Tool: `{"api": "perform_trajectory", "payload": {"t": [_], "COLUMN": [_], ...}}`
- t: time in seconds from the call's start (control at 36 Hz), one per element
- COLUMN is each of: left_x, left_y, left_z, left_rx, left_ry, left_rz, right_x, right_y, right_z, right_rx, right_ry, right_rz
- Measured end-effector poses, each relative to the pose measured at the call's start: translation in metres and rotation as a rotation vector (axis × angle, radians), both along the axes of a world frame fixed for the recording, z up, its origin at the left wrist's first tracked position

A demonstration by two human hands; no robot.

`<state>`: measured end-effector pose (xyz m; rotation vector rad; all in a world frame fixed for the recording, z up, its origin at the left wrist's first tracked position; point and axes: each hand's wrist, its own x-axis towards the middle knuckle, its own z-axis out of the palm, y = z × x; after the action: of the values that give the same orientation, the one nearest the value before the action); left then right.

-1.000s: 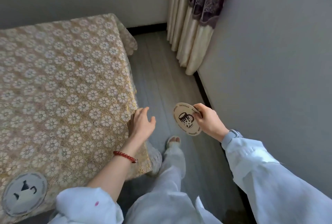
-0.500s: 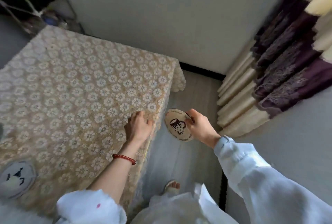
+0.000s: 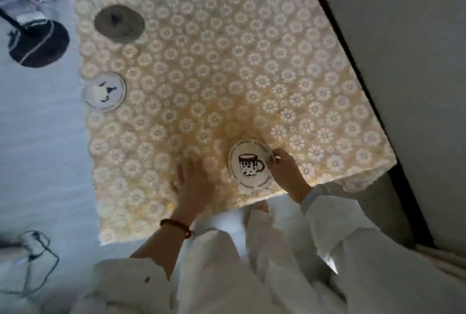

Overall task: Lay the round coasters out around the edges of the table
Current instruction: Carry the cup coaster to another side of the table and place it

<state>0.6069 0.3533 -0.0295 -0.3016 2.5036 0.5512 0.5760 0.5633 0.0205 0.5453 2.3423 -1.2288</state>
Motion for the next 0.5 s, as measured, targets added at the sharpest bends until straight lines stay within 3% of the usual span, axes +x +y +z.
{"api": "perform_trajectory", "payload": {"t": [0.19,0.31,0.5], "left_x": [0.012,0.012,0.013], "left_y": [0.004,0.006,0.007], "left_z": [-0.022,-0.021,-0.023], "left_rx": [-0.031,-0.014,-0.009], "left_ry": [0.033,0.061,0.065], "left_rz": [0.064,0.097,0.116], "right_x": [-0.017,-0.011,-0.004], "right_y": [0.01,0.011,0.0], "right_z": [-0.031,-0.04,-0.045], "right_rx": [-0.071,0.076,0.211], "right_ry": [-0.162,-0.078,0.054], "right_rz": [0.178,0.376,0.432]}}
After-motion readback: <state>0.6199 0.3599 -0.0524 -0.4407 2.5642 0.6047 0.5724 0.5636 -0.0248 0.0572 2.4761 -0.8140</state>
